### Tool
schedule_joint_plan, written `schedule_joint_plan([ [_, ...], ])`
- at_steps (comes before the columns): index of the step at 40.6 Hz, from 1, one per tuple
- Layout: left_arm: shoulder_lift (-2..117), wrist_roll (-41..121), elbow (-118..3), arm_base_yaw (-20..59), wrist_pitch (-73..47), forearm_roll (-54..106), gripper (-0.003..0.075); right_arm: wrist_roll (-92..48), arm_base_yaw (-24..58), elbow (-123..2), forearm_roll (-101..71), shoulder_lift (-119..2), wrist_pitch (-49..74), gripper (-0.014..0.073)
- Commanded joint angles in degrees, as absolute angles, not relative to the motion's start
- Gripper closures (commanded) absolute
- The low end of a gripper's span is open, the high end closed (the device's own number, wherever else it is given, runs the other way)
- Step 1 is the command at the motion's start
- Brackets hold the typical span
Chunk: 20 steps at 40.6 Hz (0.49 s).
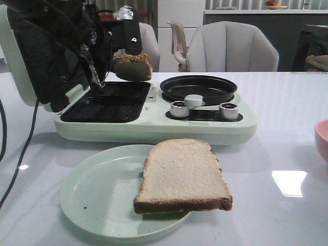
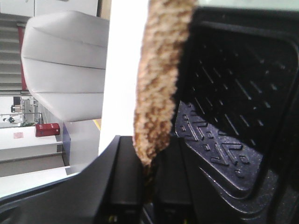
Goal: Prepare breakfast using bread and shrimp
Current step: 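Lift the bread slice and lay it in the sandwich maker plate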
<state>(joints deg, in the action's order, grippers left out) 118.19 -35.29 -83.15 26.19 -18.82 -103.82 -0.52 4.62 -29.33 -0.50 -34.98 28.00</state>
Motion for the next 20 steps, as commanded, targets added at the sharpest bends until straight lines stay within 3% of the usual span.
schedule_joint_plan([
  [1, 115.5, -35.6, -85.4, 25.5, -19.7, -106.6, 0.0617, -1.0, 4.3, -31.4, 0.0, -35.3, 23.2, 0.0172],
  [10, 115.6, -35.6, -85.4, 25.0, -15.9, -106.6, 0.0602, -1.0, 4.3, -31.4, 0.0, -35.3, 23.3, 0.0172],
  [20, 115.5, -36.4, -84.5, 24.9, -16.6, -106.6, 0.0384, -1.0, 4.3, -31.4, 0.0, -35.3, 23.3, 0.0172],
])
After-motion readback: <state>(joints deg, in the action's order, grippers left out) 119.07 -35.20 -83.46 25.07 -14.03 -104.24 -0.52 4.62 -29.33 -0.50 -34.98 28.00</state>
